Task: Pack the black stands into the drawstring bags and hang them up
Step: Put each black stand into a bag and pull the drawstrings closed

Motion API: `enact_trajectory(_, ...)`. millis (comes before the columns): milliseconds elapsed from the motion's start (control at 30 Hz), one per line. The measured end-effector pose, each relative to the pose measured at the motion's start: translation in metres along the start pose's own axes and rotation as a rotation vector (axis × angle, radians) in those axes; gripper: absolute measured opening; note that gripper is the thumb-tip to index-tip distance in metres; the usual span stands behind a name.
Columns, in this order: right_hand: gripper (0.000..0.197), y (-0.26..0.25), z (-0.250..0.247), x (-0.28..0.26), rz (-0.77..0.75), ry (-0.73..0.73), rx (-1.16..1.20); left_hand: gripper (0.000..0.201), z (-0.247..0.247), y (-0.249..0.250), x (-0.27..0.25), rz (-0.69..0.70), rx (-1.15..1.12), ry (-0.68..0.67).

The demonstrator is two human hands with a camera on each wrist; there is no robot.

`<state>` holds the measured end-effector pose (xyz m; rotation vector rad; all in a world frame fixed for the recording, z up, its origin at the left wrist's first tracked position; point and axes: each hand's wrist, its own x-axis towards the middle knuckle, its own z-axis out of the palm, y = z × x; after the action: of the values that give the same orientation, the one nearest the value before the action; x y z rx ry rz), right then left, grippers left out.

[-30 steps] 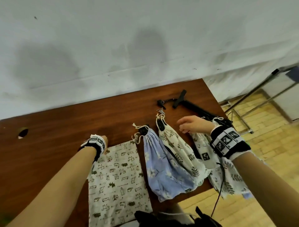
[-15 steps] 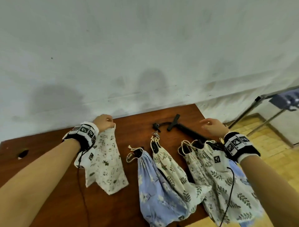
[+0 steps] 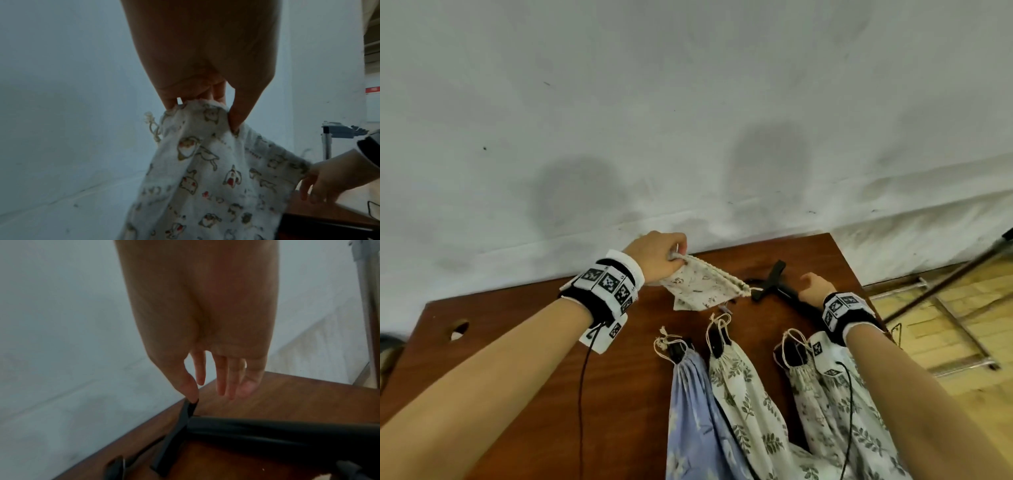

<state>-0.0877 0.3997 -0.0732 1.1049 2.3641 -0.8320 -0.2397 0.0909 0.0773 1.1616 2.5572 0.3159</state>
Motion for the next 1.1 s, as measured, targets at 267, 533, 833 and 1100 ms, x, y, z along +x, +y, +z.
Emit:
enact_trajectory(267, 0.058, 0.019, 0.037, 0.045, 0.007, -0.049, -0.266, 0.006, 0.009, 0.005, 0.031, -0.041, -0.058, -0.01)
enact_trajectory(533, 0.051, 0.022, 0.038, 0.044, -0.019, 0.051, -0.185, 0.038, 0.016, 0.025, 0.038, -0.023, -0.088, 0.019)
enact_trajectory(833, 0.038, 0.001, -0.013, -0.02, -0.335, 0.557, 0.106, 0.03, -0.001, 0.04, 0.041, -0.125, 0.086, -0.038)
enact_trajectory(1100, 0.037, -0.024, -0.027, -0.124, -0.52, 0.784, 0.116, 0.062, -0.038, 0.097, 0.014, 0.16, 0.24, -0.007)
